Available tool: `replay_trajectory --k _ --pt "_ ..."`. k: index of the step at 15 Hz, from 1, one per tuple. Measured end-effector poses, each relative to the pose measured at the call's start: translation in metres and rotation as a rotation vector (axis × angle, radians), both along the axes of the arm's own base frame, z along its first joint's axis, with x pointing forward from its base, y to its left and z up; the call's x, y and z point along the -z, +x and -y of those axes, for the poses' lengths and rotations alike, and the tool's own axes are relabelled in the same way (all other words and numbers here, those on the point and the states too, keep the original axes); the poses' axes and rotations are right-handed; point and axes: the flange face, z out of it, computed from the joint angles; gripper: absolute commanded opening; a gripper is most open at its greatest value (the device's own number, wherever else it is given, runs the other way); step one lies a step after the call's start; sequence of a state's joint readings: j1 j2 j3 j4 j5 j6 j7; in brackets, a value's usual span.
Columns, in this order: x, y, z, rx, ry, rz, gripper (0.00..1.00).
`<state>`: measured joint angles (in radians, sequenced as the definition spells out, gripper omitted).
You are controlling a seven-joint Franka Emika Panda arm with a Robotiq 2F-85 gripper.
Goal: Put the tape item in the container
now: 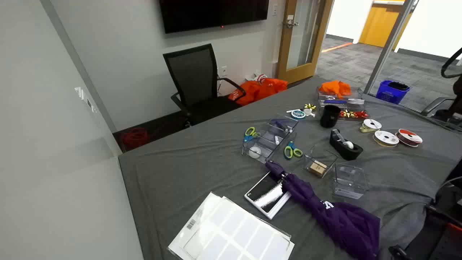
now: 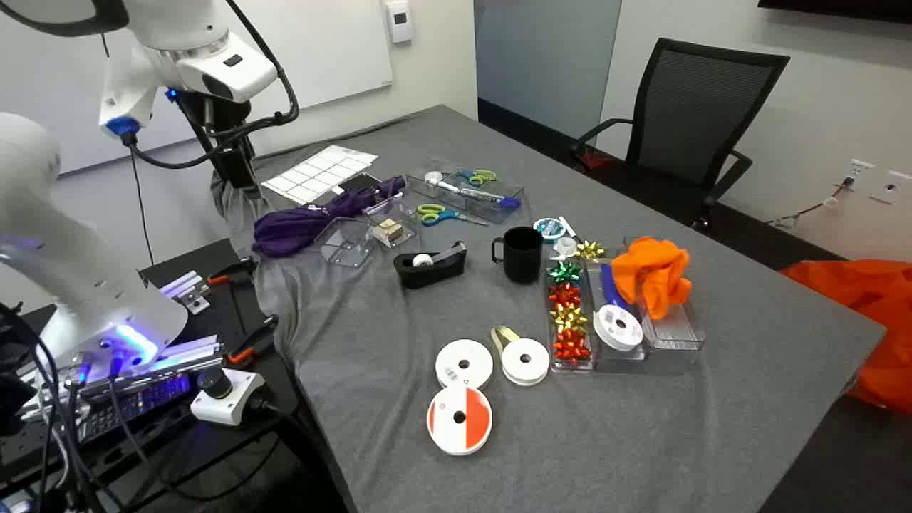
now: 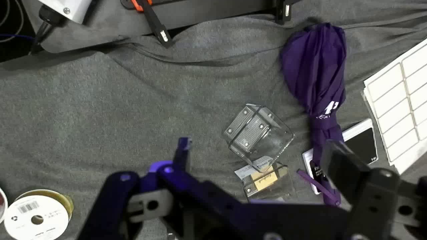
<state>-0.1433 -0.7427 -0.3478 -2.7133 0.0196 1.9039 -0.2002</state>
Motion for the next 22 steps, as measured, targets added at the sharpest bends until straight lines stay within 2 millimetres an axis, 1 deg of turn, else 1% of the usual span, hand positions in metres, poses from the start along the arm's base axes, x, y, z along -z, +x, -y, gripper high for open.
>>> replay_trajectory --k 3,6,8,10,13,16,20,22 --pt "-0.001 0.000 0.000 0.001 -0.002 0.002 1.00" --pt "-0.005 0.005 0.007 0.022 -0.044 0.016 1.00" --pt "-0.004 0.015 0.014 0.060 -0.107 0.032 1.00" --pt "0.001 0.027 0.024 0.101 -0.171 0.042 1.00" --pt "0.017 0.047 0.043 0.141 -0.264 0.036 1.00" --pt "0.042 0.066 0.069 0.119 -0.360 -0.005 1.00" --pt "0.077 0.092 0.102 -0.025 -0.436 -0.083 1.00" --pt "0.091 0.110 0.118 -0.124 -0.456 -0.064 1.00"
